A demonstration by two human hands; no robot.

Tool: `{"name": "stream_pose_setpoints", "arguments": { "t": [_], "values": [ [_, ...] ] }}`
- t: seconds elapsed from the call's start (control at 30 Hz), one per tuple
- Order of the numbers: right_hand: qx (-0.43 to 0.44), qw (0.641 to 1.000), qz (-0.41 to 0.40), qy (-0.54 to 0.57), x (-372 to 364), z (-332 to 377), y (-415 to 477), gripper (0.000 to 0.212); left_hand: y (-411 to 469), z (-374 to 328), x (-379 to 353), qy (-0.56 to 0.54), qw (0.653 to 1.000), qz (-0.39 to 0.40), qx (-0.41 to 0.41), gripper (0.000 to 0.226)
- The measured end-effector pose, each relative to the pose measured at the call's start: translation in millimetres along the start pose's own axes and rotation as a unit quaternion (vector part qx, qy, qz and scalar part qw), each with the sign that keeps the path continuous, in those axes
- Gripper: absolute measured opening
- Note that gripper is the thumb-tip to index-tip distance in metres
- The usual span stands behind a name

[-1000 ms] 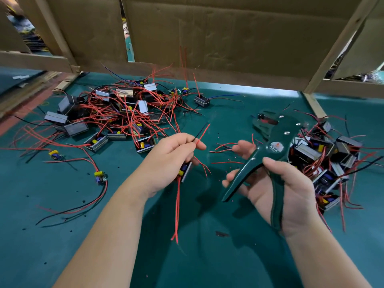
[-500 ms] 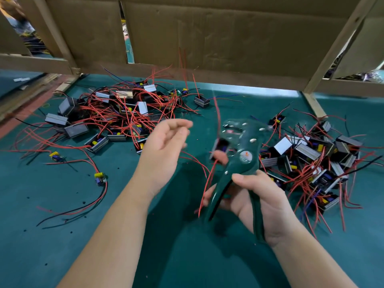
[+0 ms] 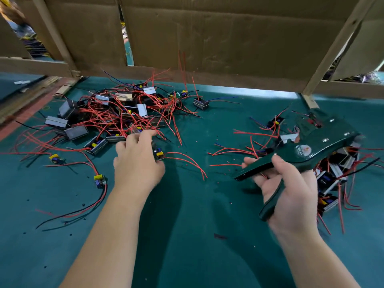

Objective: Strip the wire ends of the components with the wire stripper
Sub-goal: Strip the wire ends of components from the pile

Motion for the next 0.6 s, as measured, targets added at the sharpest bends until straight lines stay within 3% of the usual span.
{"name": "stream_pose_setpoints", "arguments": {
  "t": [0.1,0.27,0.37,0.5,0.6],
  "values": [
    [0.006,1.000,0.014,-0.014,0.0,-3.3,-3.3,0.017,5.0,6.9,2.2,-0.037,0.997,-0.064,-0.027,0.055],
    [-0.012,0.998,0.057,-0.008,-6.7,-5.7,-8.2,0.031,9.1,12.9,-1.0,-0.093,0.993,-0.075,0.001,0.032],
    [-0.018,0.997,0.072,-0.007,-8.6,-6.3,-9.2,0.043,7.2,7.2,4.2,-0.115,0.986,-0.124,-0.007,0.040],
    [-0.051,0.996,0.076,0.001,-6.8,-6.1,-8.0,0.050,0.6,-4.6,13.1,-0.193,0.958,-0.184,-0.109,0.054],
    [-0.092,0.990,0.100,0.034,-7.8,-7.5,-8.1,0.049,-5.2,-13.9,10.6,-0.196,0.940,-0.193,-0.200,0.043]
  ]
}}
Point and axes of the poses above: each hand's wrist, its own y-axis towards the middle knuckle, its own x-axis out of the back of the hand, z = x × y, the point moved 1 cm from there along y, towards the middle knuckle, and after that the axes turned 2 degrees about y, right-handed, at the moved point
